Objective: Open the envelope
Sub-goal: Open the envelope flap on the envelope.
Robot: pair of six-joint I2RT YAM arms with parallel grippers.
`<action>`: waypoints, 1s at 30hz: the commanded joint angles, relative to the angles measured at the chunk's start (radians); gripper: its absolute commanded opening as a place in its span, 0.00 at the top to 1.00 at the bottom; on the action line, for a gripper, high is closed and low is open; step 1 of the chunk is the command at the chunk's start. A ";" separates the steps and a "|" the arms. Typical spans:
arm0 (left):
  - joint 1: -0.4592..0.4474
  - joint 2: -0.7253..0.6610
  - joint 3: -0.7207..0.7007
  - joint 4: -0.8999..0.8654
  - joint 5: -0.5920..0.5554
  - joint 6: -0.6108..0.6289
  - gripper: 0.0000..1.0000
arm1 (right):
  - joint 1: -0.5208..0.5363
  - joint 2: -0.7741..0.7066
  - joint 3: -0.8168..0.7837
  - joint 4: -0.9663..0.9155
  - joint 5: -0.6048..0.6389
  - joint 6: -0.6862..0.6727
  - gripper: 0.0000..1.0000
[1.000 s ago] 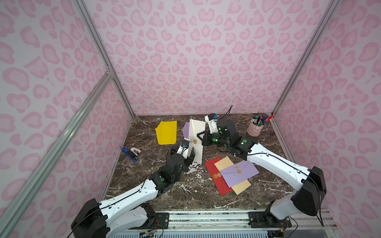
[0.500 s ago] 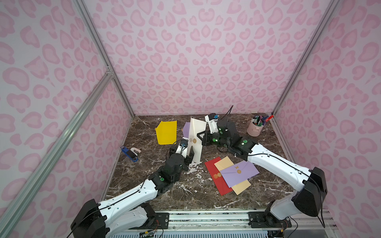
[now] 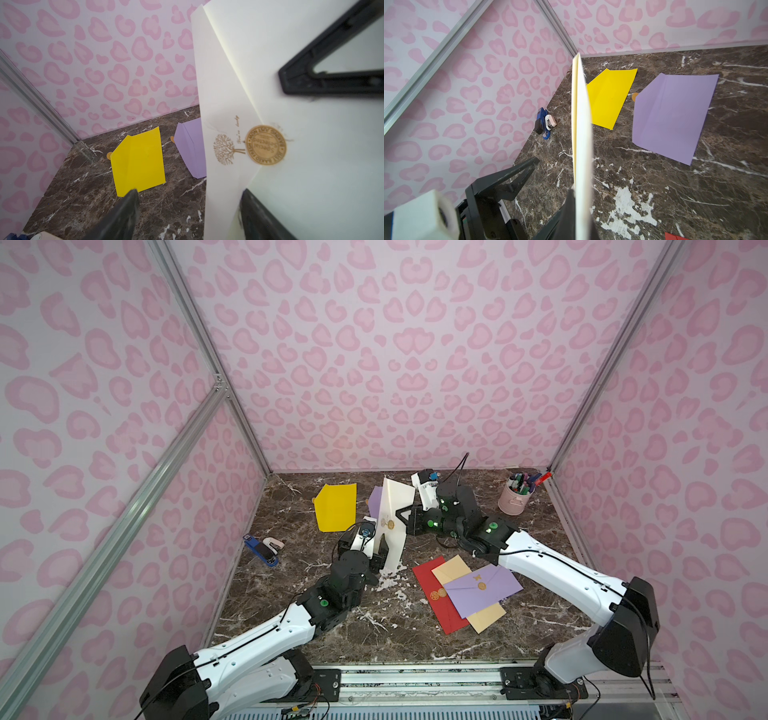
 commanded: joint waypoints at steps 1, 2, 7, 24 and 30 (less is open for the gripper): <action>0.002 -0.009 -0.003 0.015 -0.048 -0.011 0.22 | 0.003 0.000 0.003 -0.014 -0.030 -0.008 1.00; 0.002 -0.010 -0.004 0.015 -0.050 -0.011 0.22 | 0.006 0.000 0.002 -0.014 -0.031 -0.009 1.00; 0.002 -0.023 -0.008 0.014 -0.059 -0.012 0.21 | 0.008 0.003 0.002 -0.014 -0.037 -0.010 1.00; 0.003 -0.033 -0.012 0.008 -0.068 -0.015 0.21 | 0.010 0.003 -0.003 -0.015 -0.040 -0.015 1.00; 0.004 -0.042 -0.016 0.006 -0.073 -0.012 0.20 | 0.011 0.002 -0.003 -0.016 -0.043 -0.016 1.00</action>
